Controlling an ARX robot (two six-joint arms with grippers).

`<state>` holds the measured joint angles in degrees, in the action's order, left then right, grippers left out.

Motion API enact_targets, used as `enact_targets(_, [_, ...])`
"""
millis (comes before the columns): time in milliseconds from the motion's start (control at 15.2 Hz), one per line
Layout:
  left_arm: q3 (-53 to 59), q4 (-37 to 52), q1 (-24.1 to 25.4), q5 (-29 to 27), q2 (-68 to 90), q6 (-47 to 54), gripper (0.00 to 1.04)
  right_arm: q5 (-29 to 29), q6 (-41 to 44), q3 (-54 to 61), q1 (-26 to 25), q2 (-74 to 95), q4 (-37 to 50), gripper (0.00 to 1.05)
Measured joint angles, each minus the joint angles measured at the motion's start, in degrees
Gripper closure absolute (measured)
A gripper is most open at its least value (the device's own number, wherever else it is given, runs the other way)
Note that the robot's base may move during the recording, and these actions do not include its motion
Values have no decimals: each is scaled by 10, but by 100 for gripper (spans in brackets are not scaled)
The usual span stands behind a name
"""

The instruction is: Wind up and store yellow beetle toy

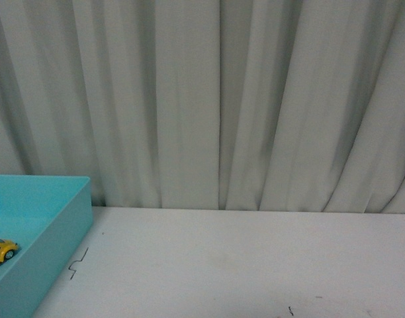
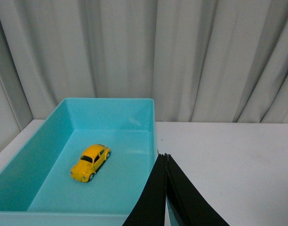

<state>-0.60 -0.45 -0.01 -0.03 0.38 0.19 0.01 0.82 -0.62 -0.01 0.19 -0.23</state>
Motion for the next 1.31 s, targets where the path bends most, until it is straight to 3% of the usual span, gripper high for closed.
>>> enact_targets(329, [0,2,0,0,-1,0,103,0,0,0,0,0,0,7])
enact_targets(854, [0,2,0,0,-1,-1,6,0,0,0,0,0,0,7])
enact_targets(1315, [0,2,0,0,-1,0,7,0,0,0,0,0,0,7])
